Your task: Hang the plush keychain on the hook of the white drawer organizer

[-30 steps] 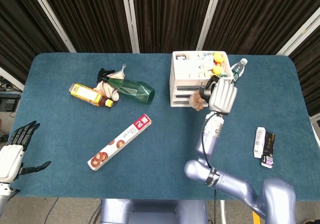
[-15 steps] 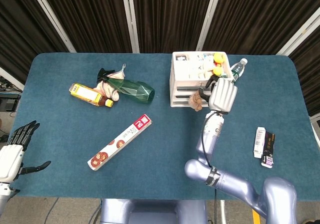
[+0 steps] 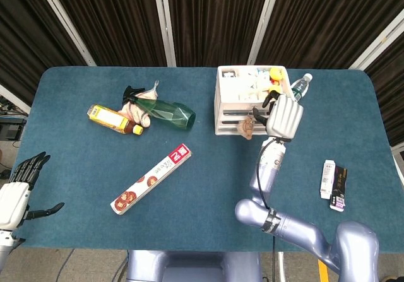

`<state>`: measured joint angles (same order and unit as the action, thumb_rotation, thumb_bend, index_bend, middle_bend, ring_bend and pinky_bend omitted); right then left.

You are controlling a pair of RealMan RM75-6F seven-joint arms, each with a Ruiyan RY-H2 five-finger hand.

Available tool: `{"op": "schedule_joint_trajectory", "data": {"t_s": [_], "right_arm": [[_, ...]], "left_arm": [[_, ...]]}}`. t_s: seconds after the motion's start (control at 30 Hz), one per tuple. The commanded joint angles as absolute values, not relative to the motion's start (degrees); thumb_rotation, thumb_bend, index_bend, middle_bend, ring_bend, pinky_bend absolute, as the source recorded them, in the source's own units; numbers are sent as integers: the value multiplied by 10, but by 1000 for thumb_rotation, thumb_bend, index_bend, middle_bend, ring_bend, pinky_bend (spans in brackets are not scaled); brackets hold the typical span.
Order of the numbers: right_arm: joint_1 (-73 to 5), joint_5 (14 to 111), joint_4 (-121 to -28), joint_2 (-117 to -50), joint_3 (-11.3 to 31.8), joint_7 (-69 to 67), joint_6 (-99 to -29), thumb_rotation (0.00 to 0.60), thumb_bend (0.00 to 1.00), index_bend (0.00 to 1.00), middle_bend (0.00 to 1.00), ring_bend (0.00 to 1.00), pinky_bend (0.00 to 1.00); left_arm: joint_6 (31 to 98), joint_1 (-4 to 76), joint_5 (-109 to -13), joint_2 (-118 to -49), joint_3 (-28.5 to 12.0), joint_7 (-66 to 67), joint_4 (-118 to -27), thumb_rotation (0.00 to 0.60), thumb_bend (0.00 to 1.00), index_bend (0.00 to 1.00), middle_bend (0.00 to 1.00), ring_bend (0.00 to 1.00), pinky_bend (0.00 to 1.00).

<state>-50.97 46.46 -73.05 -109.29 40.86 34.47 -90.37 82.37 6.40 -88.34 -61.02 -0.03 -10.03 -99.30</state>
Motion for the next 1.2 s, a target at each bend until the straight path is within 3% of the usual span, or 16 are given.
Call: {"op": "schedule_joint_trajectory", "data": {"t_s": [0.03, 0.27, 0.5, 0.67, 0.77, 0.87, 0.93, 1.0, 1.13, 1.2], "right_arm": [[-508, 462, -735, -1091, 407, 348, -904, 600, 89, 697, 1000, 1000, 842], [-494, 474, -752, -1080, 392, 340, -912, 600, 90, 694, 1000, 1000, 842], [-434, 513, -824, -1027, 351, 310, -925, 600, 90, 689, 1000, 979, 826], [-363, 545, -906, -957, 298, 292, -930, 600, 90, 654, 926, 893, 665], [-319, 564, -954, -908, 263, 276, -924, 600, 90, 591, 818, 787, 526], [-270, 575, -1005, -849, 222, 244, -905, 600, 86, 472, 642, 597, 359], [-218, 596, -1055, -771, 162, 198, -865, 600, 79, 341, 459, 263, 231], [-194, 623, -1072, -724, 132, 158, -842, 600, 73, 241, 323, 29, 134], [-148, 689, -1070, -669, 78, 99, -839, 600, 59, 111, 70, 0, 20], [-130, 720, -1058, -658, 58, 75, -848, 600, 53, 62, 9, 0, 0]], "left_arm": [[824, 64, -883, -610, 0, -100, -993, 600, 98, 22, 0, 0, 0], [824, 64, -884, -610, 0, -102, -992, 600, 99, 23, 0, 0, 0], [827, 62, -884, -609, 0, -104, -989, 600, 98, 23, 0, 0, 0], [833, 59, -890, -611, 2, -100, -987, 600, 99, 24, 0, 0, 0], [839, 58, -896, -614, 2, -95, -983, 600, 100, 26, 0, 0, 0], [847, 56, -903, -620, 2, -89, -977, 600, 100, 34, 0, 0, 0], [858, 53, -914, -626, 3, -79, -969, 600, 100, 36, 0, 0, 0], [866, 52, -919, -630, 3, -76, -963, 600, 100, 35, 0, 0, 0], [883, 48, -929, -640, 0, -68, -950, 600, 96, 35, 0, 0, 0], [889, 46, -932, -644, 0, -58, -943, 600, 91, 35, 0, 0, 0]]}}
